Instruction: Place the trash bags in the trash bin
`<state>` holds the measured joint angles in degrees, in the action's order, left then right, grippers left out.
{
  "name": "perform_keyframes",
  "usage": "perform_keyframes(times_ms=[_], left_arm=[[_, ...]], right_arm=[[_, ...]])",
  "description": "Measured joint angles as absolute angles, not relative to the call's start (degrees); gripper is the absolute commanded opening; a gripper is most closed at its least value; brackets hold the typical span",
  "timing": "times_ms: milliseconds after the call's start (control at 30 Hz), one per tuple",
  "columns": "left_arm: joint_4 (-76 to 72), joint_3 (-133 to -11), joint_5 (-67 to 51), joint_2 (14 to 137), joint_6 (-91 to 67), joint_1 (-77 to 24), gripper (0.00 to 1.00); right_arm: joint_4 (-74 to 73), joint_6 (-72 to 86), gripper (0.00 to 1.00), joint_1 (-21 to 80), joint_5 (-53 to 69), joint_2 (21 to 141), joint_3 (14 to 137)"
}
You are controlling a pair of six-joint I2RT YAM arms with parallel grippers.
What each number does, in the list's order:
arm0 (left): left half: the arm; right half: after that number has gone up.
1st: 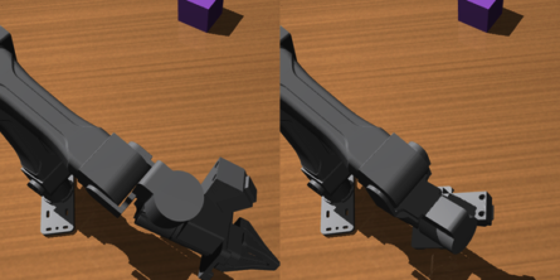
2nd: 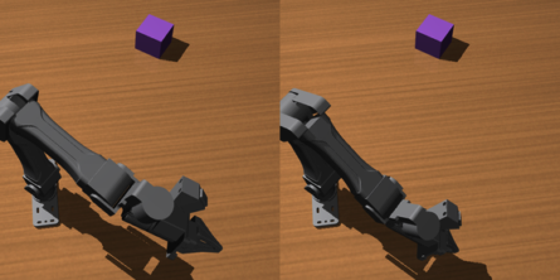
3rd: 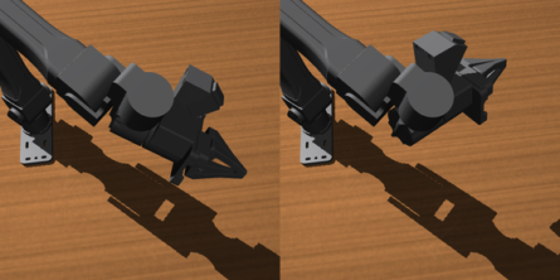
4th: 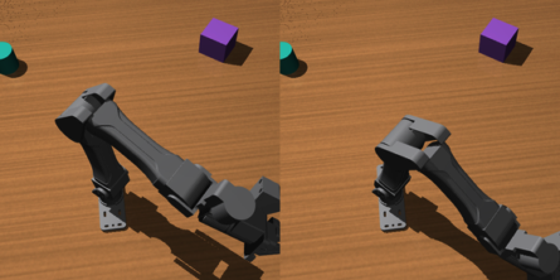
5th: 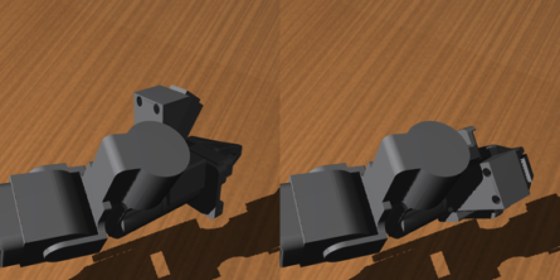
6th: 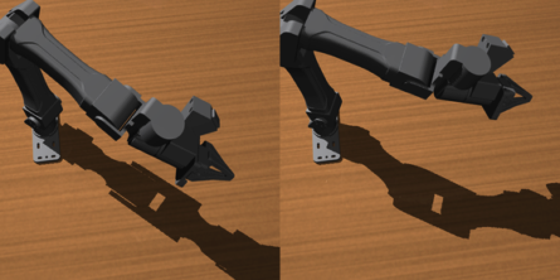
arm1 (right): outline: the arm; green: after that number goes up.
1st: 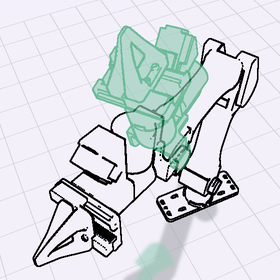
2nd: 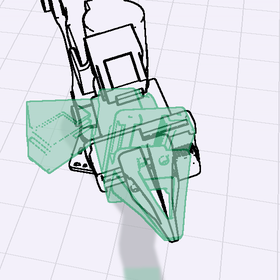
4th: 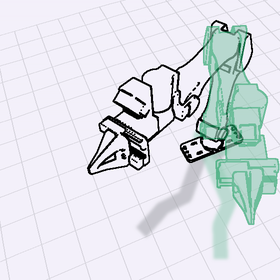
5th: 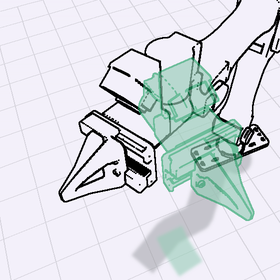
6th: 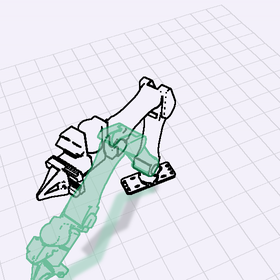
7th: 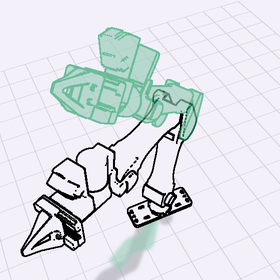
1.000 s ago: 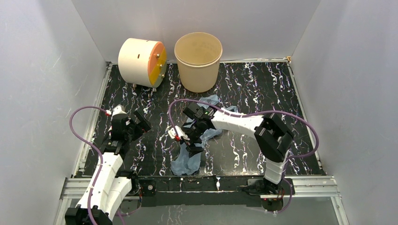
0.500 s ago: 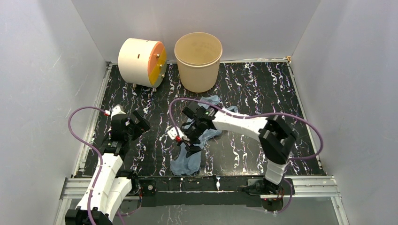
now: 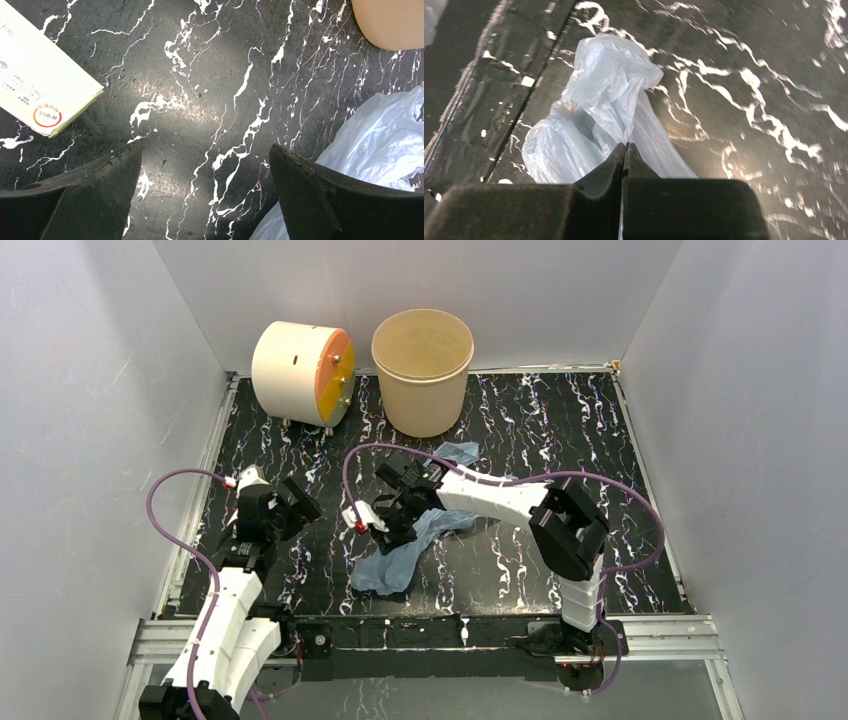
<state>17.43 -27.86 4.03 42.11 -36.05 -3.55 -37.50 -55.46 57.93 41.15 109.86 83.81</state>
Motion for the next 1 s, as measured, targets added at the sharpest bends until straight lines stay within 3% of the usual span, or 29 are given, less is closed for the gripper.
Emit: perform_keyframes(times_ms=[133,167,300,500,833,1000], left_arm=[[16.5,-27.6,3.3,42.0,-36.1,-3.6,0.95],[16.2,-27.5,2.9,42.0,-36.1,-3.6,0.95],[14.1,-26.6,0.8,41.0,-36.2,-3.6,0.95],[6.1,-22.1,-7.0,40.3,-39.1,-3.6,0.91],[-24.4,-8.3,-23.6,48.0,-58.0,-4.1,0.85],[-31.0,-8.7,-24.2,52.0,-60.2,-11.8,0.85]], right_arm=[[-27.5,-44.0,0.07,56.2,34.9,105.8,78.6],[-24.7,-40.7,0.02,55.3,33.0,104.3,76.6],[-11.3,-18.5,0.0,48.0,21.2,96.7,67.5],[-10.8,12.7,0.0,37.4,6.5,93.8,69.1],[-11.7,41.7,0.0,36.5,5.5,93.8,66.9],[-10.5,47.7,0.0,36.5,7.6,93.8,62.7]])
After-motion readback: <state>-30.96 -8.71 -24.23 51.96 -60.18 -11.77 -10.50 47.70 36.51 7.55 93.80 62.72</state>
